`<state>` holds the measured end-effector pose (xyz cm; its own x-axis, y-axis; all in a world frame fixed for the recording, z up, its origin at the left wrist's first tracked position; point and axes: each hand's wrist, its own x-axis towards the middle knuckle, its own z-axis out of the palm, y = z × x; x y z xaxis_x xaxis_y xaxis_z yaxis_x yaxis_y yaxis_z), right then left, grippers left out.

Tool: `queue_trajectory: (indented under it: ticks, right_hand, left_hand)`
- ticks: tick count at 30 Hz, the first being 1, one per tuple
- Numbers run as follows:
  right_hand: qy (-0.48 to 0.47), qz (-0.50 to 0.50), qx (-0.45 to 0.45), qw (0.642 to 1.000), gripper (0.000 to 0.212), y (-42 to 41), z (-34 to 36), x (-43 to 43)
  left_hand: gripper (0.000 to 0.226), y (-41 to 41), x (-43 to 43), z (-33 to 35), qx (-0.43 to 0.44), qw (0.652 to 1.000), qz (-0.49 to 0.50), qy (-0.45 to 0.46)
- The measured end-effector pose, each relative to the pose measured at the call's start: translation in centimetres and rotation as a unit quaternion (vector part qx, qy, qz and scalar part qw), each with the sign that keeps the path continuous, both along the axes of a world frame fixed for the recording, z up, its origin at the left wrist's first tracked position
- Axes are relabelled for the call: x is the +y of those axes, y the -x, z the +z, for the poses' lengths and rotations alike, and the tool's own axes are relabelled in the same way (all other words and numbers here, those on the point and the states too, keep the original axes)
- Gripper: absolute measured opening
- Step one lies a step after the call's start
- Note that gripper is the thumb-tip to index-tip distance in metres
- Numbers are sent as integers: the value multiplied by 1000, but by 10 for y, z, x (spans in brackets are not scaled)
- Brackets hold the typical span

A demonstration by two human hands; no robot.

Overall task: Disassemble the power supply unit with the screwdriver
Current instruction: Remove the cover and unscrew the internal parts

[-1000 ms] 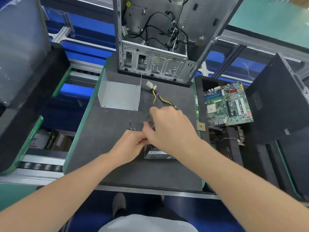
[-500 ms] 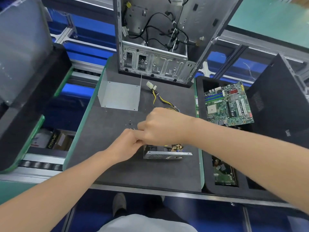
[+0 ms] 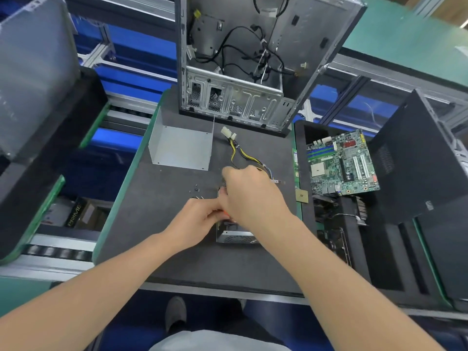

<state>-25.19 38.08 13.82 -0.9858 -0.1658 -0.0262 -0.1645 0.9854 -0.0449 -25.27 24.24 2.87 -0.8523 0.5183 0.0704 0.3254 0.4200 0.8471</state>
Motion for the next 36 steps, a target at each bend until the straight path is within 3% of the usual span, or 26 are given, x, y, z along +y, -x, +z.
queue_trajectory:
  ticks: [4,7,9,11,13,17,19,21,23,25,29,33,36]
  right_hand:
    - [-26,236,-102,966,20,20,19,10]
    - [-75,443,-66,891,11,28,29,22]
    - [-98,490,-55,865,16,32,32,26]
    - [-91,476,-65,872,18,31,32,26]
    - [-44,407,-74,910,15,22,30,23]
    - [36,105,-3,994,23,-3,17,10]
    - [19,-21,25,999,27,-8,9,1]
    - [23,-87,10,996,24,-7,2,-5]
    - [26,-66,-14,997,18,-3,1,-5]
    - [36,39,-52,997,17,3,7,0]
    - [45,241,-141,959,17,11,31,20]
    - [54,263,-171,948,19,16,39,33]
    - [74,270,-177,944,20,16,39,35]
  left_hand:
    - [24,9,-7,-3,-24,1000,-8,0]
    - [23,13,-8,-2,-10,999,-27,26]
    - [13,12,-6,-2,6,999,-23,36]
    - [17,11,-5,-3,27,999,-8,47]
    - [32,10,-4,-5,52,998,-5,37]
    - [39,6,-1,5,72,997,-17,-1]
    - [48,4,2,7,56,998,-17,-6]
    - [51,3,3,5,50,999,-10,-15]
    - [44,5,0,0,30,999,-9,-11]
    - [39,9,-4,-5,-4,1000,-11,-4]
    - [37,9,-7,-3,-14,999,-11,-32]
    - [46,8,-5,1,-39,997,-11,-69]
    - [38,9,-6,1,-70,994,-14,-84]
